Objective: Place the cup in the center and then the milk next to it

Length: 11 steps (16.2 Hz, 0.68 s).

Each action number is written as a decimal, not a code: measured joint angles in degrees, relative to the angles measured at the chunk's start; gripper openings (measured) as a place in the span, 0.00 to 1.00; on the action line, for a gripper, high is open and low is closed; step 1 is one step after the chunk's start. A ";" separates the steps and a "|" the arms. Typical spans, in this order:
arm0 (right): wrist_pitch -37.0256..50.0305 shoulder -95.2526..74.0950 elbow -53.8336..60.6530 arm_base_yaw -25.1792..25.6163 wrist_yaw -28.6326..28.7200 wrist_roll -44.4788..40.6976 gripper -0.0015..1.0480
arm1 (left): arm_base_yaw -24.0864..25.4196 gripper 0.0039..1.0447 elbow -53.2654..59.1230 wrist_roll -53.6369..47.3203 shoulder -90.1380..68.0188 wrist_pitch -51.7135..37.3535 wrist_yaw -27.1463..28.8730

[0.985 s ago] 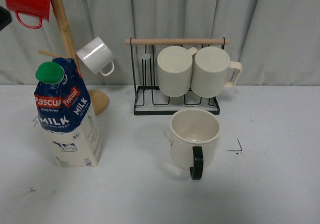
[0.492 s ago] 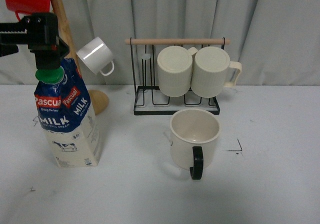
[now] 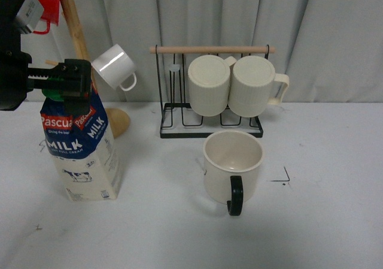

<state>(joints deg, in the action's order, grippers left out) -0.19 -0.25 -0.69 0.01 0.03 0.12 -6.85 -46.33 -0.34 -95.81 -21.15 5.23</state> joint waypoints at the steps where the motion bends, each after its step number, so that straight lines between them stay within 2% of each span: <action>1: 0.00 0.00 0.00 0.00 0.00 0.00 0.94 | -0.31 0.94 0.02 -0.11 -0.87 -0.24 0.70; 2: 0.00 0.00 0.00 0.00 0.00 0.00 0.94 | -0.61 0.94 0.02 -0.11 -1.86 -0.42 1.44; 3: 0.00 0.00 0.00 0.00 0.00 0.00 0.94 | -0.94 0.88 0.02 -0.09 -2.36 -0.59 1.95; 9: 0.00 0.00 0.00 0.00 0.00 0.00 0.94 | -3.26 0.24 0.00 0.33 -2.05 0.20 3.32; 10: 0.00 0.00 0.00 0.00 0.00 0.00 0.94 | -3.82 0.19 0.00 0.35 -1.70 0.57 3.43; 11: -0.02 0.00 0.00 0.00 0.00 0.00 0.94 | -4.50 0.18 -0.09 0.33 -1.44 1.03 3.61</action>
<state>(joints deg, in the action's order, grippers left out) -0.21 -0.25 -0.69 0.01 0.03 0.12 -11.35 -46.41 -0.01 -97.25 -20.12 8.84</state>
